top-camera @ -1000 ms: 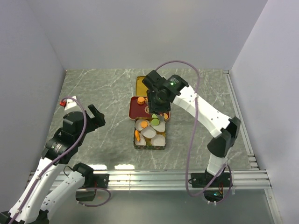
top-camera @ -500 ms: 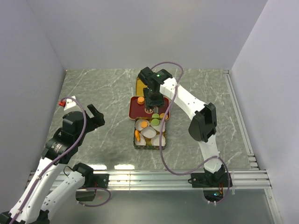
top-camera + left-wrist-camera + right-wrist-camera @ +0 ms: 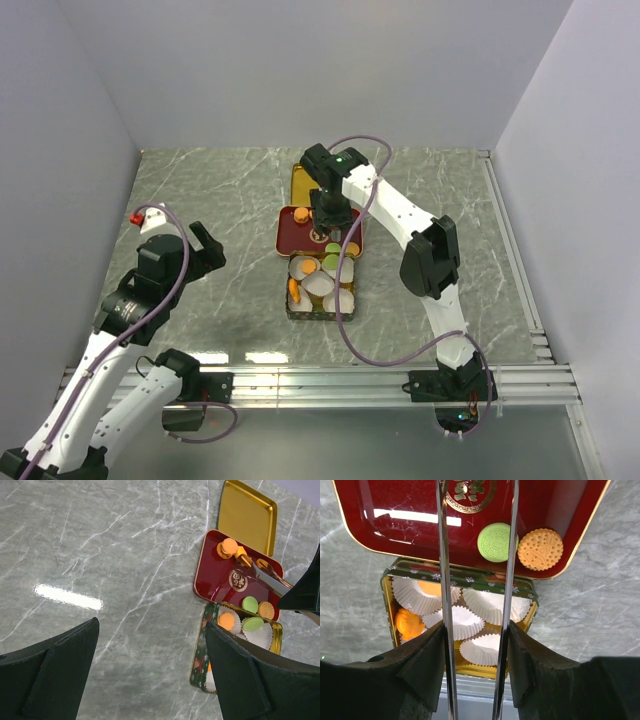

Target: Pack the cookies

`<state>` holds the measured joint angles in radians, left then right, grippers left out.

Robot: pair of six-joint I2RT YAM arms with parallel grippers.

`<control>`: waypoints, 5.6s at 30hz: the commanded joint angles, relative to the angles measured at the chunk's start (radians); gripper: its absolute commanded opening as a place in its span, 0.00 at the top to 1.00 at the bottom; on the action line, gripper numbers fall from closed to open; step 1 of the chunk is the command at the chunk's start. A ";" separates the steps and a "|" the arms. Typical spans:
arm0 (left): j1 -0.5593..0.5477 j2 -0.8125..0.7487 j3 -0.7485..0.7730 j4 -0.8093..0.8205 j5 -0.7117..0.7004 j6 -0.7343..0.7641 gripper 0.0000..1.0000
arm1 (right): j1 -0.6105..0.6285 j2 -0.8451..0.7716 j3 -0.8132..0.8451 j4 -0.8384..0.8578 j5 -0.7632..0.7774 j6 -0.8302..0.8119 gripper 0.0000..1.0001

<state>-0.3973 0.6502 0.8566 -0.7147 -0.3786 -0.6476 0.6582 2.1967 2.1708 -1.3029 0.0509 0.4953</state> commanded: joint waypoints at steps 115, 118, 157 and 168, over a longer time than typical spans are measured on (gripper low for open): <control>-0.034 -0.034 0.004 0.027 -0.002 0.005 0.06 | 0.055 -0.124 -0.207 0.064 0.063 0.147 0.58; -0.037 -0.027 0.005 0.026 -0.003 0.005 0.06 | 0.055 -0.124 -0.175 0.051 0.070 0.154 0.58; -0.046 -0.035 -0.010 0.041 -0.009 0.008 0.01 | 0.050 -0.661 -0.339 0.053 0.043 0.176 0.61; -0.052 -0.026 -0.010 0.041 -0.006 0.006 0.01 | 0.167 -0.956 -0.704 0.244 -0.080 0.249 0.60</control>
<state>-0.4435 0.6201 0.8463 -0.7006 -0.3824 -0.6476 0.7750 1.3006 1.5043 -1.1805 0.0078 0.7097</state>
